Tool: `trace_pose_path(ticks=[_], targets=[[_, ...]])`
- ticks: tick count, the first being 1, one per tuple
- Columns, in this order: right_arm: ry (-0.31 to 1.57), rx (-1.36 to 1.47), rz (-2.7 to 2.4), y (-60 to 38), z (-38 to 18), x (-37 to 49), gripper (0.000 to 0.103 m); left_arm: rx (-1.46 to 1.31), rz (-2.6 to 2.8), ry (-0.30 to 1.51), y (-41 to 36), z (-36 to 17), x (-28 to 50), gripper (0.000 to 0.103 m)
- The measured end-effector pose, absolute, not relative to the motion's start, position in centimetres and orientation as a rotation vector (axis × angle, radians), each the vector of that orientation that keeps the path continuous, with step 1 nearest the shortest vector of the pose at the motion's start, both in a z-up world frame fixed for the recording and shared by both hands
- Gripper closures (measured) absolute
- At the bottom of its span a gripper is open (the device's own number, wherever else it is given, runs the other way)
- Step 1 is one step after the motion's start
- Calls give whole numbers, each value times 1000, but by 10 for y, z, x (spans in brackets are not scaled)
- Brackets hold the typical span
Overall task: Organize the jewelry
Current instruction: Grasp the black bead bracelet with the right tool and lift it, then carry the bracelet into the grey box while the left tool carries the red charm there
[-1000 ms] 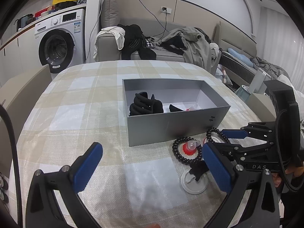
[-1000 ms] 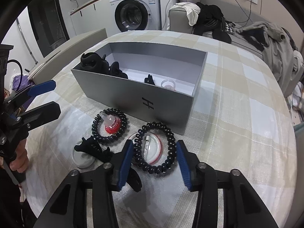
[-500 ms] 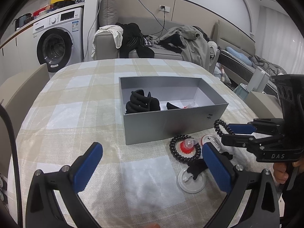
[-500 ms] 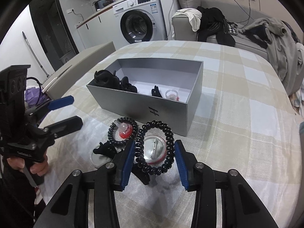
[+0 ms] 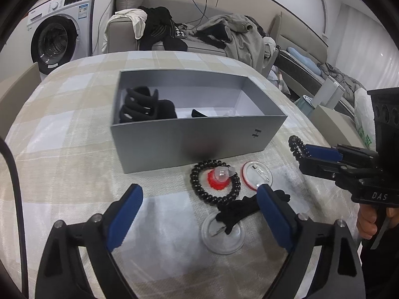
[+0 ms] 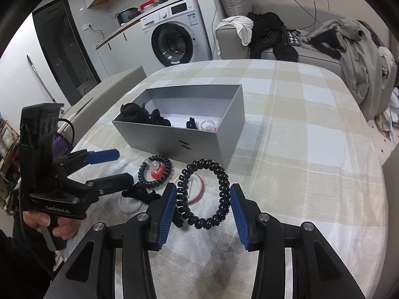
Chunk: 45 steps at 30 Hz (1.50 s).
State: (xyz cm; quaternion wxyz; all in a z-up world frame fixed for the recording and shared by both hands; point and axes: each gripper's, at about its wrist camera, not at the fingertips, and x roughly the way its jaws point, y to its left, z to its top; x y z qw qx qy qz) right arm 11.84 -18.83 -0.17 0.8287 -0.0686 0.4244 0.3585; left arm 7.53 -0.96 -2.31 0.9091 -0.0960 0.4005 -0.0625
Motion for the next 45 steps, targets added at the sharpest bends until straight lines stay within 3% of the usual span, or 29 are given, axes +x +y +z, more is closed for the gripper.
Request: trace_pose_path(ticks=[3, 8, 10, 14, 17, 31, 45], targets=[[899, -146, 762, -190, 0, 118, 60, -194, -156, 813, -15, -20, 75, 39], [905, -143, 764, -191, -1, 120, 60, -184, -171, 812, -20, -21, 81, 51], [905, -145, 765, -191, -1, 119, 59, -181, -172, 819, -21, -22, 84, 67], [905, -140, 767, -192, -1, 119, 59, -169, -157, 830, -23, -24, 87, 75], [905, -141, 767, -192, -1, 119, 58, -170, -160, 837, -23, -26, 87, 88], [897, -139, 780, -190, 0, 116, 58, -167, -174, 778, -17, -12, 75, 89], [767, -63, 820, -184, 35, 116, 59, -153, -143, 634, -5, 24, 81, 89]])
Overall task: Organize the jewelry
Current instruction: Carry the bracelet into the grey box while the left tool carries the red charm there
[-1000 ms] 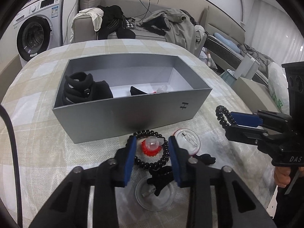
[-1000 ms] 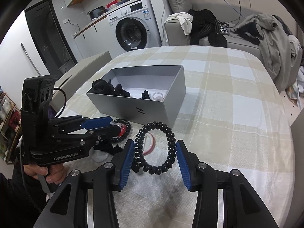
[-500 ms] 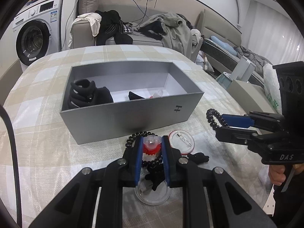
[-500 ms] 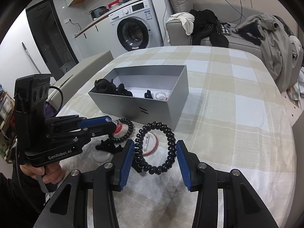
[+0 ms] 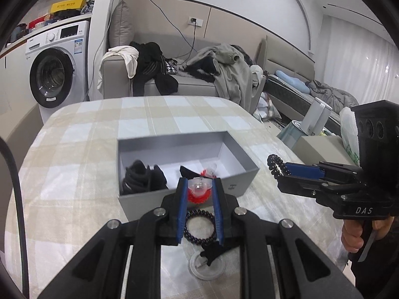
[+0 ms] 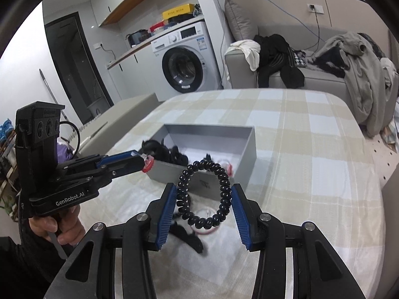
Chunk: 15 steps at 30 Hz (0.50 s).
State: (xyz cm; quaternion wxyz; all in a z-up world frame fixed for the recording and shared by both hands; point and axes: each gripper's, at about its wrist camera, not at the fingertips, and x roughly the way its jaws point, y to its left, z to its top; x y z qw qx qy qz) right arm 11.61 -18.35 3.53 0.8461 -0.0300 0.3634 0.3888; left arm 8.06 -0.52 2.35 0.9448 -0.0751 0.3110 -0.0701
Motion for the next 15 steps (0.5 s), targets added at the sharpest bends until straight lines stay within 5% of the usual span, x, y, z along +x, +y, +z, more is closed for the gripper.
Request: trace_pose_path(ticks=[15], targets=[[733, 13, 806, -160, 41, 152, 58, -143, -80, 599, 13, 23, 109, 89]])
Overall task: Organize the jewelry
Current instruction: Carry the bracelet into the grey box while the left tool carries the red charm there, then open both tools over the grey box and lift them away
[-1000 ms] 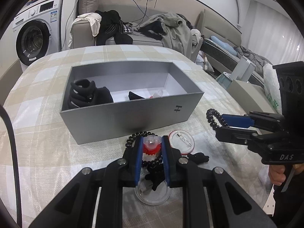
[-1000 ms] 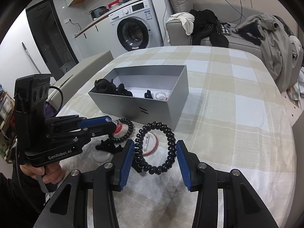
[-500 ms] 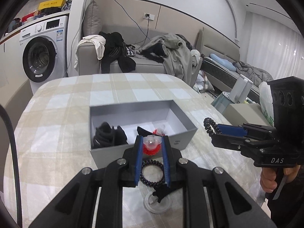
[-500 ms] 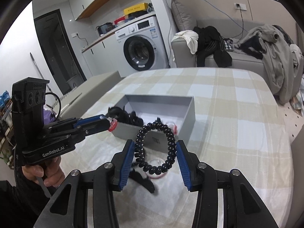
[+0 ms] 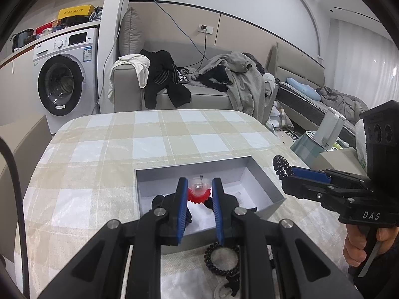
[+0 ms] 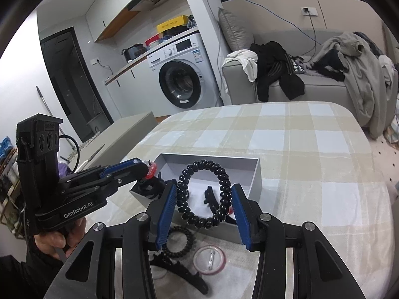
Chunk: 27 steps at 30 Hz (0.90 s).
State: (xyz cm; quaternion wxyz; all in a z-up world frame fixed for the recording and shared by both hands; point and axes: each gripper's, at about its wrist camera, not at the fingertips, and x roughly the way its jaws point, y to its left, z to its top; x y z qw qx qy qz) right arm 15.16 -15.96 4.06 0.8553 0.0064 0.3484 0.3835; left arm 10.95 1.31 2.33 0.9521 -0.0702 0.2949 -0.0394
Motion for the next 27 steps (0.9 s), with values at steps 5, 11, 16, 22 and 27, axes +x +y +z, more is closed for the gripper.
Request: trace_pose_path(ticks=[5, 11, 16, 22, 27], targets=[[737, 21, 775, -152, 33, 161, 58, -136, -71, 615, 15, 17, 115, 89], [764, 33, 754, -147, 24, 171, 57, -120, -69, 635, 11, 13, 119, 89], [778, 24, 753, -144, 19, 172, 54, -119, -71, 650, 10, 11, 119, 89], [757, 5, 766, -143, 23, 165, 40, -121, -74, 656, 9, 12, 119, 89], [745, 7, 755, -147, 29, 163, 35, -113, -70, 655, 9, 13, 120, 88]])
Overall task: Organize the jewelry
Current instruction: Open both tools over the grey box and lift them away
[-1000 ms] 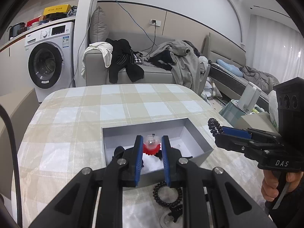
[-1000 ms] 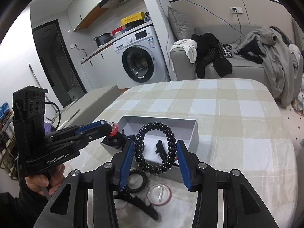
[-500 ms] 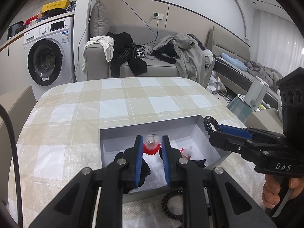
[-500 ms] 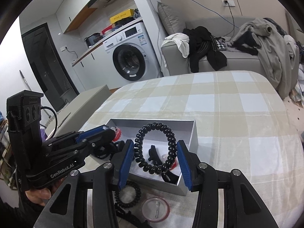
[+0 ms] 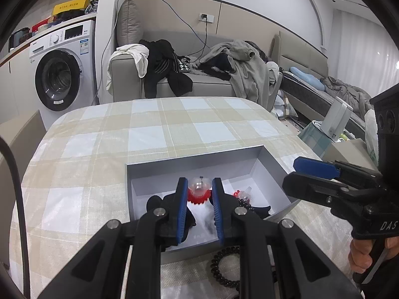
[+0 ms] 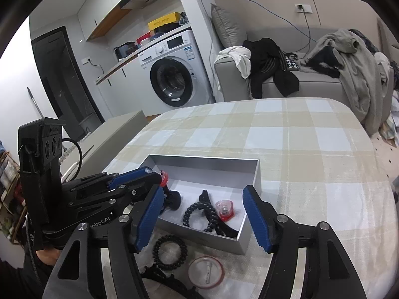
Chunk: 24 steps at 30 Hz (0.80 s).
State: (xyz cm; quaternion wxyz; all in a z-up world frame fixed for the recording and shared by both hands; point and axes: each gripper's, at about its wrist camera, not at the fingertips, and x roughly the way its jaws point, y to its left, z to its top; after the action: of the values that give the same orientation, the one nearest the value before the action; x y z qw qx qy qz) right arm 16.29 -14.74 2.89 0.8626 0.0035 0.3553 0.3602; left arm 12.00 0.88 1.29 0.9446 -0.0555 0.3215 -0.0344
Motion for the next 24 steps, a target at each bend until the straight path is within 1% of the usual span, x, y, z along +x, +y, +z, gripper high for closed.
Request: trace_pose_path(ticks=[1, 2, 3, 4, 5, 6, 7, 9, 11, 12, 14, 15, 16, 17, 24], targets=[[743, 10, 751, -150, 30, 162, 32, -109, -69, 654, 8, 14, 120, 86], [743, 13, 748, -152, 30, 162, 31, -107, -69, 653, 9, 14, 119, 83], [743, 15, 746, -154, 31, 161, 30, -109, -73, 653, 9, 15, 117, 73], [744, 19, 742, -156, 31, 161, 28, -114, -83, 649, 9, 17, 115, 57], [746, 26, 737, -160, 31, 160, 26, -121, -91, 643, 10, 18, 112, 48], [748, 33, 731, -163, 31, 159, 24, -130, -97, 637, 11, 20, 109, 34], [751, 38, 725, -166, 31, 159, 22, -135, -99, 631, 13, 22, 105, 28], [765, 39, 717, -172, 30, 157, 18, -137, -93, 628, 14, 25, 99, 26], [780, 32, 716, -177, 27, 154, 13, -139, -85, 622, 14, 26, 91, 21], [785, 28, 715, -180, 26, 151, 10, -140, -82, 620, 14, 26, 88, 17], [800, 11, 709, -185, 22, 146, 6, -132, -77, 621, 14, 26, 82, 13], [807, 2, 704, -186, 20, 144, 3, -125, -73, 624, 13, 25, 79, 9], [813, -6, 696, -188, 19, 142, 0, -121, -66, 626, 13, 23, 77, 4], [818, -16, 685, -189, 17, 140, 0, -120, -61, 627, 12, 22, 75, 2], [875, -125, 615, -188, 1, 140, 0, -78, -47, 667, 8, 8, 71, 2]])
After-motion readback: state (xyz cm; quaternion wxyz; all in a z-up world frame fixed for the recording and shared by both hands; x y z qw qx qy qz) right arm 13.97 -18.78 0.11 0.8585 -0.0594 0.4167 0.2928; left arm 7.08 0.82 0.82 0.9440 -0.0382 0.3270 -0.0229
